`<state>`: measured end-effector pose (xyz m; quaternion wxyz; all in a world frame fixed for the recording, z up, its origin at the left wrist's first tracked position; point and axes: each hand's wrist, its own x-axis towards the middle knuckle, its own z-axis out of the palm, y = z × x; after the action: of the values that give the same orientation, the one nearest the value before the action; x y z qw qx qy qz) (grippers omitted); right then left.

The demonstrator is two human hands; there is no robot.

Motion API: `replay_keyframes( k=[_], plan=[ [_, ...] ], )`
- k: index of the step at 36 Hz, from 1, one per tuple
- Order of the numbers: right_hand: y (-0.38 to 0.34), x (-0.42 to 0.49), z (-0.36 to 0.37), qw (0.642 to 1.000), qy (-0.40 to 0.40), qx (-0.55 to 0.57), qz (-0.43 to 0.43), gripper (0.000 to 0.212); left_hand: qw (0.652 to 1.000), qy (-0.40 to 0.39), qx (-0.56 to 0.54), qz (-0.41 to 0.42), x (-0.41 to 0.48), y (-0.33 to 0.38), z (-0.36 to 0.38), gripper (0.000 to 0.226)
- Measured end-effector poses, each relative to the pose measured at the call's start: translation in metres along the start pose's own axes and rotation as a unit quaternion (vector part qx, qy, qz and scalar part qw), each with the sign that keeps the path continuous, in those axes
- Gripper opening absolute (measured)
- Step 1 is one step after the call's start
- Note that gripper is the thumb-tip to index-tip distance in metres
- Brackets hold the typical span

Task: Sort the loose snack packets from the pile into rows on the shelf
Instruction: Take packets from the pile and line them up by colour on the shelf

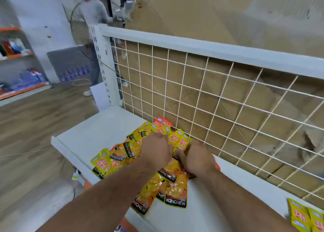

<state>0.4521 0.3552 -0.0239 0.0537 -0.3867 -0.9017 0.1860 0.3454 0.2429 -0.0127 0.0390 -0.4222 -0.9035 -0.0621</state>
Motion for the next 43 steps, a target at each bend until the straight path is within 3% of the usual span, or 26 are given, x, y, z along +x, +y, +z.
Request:
replay_keyframes(
  k=[10, 15, 21, 23, 28, 31, 38, 43],
  plan=[
    [-0.002, 0.014, -0.003, 0.992, -0.045, 0.077, 0.087, 0.072, 0.998, -0.039, -0.034, -0.028, 0.019, 0.003, 0.001, 0.051],
    [-0.005, 0.012, -0.013, 0.981, -0.048, 0.155, 0.107, 0.043, 0.995, -0.035, -0.087, -0.042, 0.018, 0.005, -0.008, 0.035],
    [-0.004, 0.014, -0.006, 0.961, -0.036, 0.240, 0.135, 0.014, 0.987, -0.021, -0.145, -0.066, 0.008, 0.004, -0.016, 0.041],
    [-0.003, 0.010, -0.005, 0.944, -0.040, 0.296, 0.141, 0.015, 0.980, -0.020, -0.183, -0.080, 0.003, 0.001, -0.018, 0.039],
    [0.001, 0.000, -0.007, 0.913, -0.078, 0.373, 0.147, 0.017, 0.954, -0.012, -0.270, -0.130, -0.009, -0.004, -0.026, 0.033],
    [0.001, -0.011, -0.014, 0.907, -0.092, 0.388, 0.139, 0.022, 0.918, -0.007, -0.356, -0.173, -0.018, -0.007, -0.032, 0.027],
    [-0.007, -0.059, -0.024, 0.919, -0.070, 0.373, 0.105, 0.031, 0.852, -0.020, -0.482, -0.204, -0.053, -0.015, -0.041, 0.028],
    [-0.009, -0.099, -0.023, 0.928, -0.031, 0.351, 0.121, 0.035, 0.831, -0.058, -0.514, -0.202, -0.090, -0.017, -0.042, 0.031]
  ],
)
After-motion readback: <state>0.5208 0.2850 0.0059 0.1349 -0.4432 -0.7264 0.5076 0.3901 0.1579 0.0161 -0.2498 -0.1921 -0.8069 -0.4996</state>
